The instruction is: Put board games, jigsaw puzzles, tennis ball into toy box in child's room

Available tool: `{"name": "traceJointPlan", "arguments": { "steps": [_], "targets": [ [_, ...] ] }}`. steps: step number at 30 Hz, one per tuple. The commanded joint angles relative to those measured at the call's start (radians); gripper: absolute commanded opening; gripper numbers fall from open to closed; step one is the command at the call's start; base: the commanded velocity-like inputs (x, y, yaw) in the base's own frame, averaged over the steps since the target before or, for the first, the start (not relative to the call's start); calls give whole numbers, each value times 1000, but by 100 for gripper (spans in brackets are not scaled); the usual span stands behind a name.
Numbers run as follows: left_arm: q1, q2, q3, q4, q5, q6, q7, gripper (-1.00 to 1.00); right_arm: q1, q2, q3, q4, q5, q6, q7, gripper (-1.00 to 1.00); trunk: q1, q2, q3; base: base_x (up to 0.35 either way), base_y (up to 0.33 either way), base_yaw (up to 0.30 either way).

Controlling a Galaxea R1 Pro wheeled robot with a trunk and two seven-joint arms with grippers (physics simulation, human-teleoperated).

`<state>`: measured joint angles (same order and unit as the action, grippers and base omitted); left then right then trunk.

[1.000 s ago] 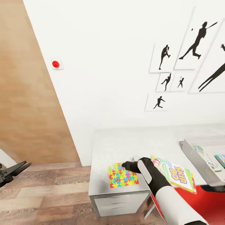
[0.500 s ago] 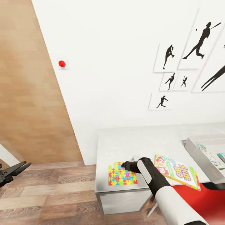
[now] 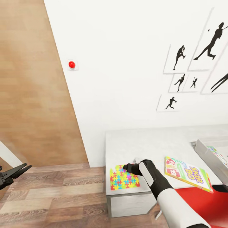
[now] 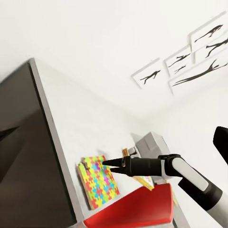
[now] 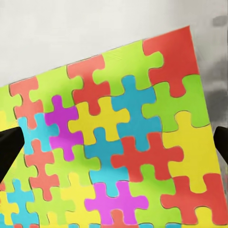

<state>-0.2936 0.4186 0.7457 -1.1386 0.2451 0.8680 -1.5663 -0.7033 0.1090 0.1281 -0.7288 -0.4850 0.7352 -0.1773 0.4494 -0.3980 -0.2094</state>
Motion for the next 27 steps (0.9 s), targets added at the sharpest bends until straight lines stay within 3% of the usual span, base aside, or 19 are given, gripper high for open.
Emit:
{"name": "traceJointPlan", "arguments": {
  "steps": [1,27],
  "targets": [
    [-1,0,0,0,-1,11,-5,100,-1,0,2,-1,-11,3,-10,100,1,-2,-2,0,230,0],
    [-1,0,0,0,-1,9,-5,100,-1,0,2,-1,-9,3,-10,100,1,-2,-2,0,89,0]
  ]
}}
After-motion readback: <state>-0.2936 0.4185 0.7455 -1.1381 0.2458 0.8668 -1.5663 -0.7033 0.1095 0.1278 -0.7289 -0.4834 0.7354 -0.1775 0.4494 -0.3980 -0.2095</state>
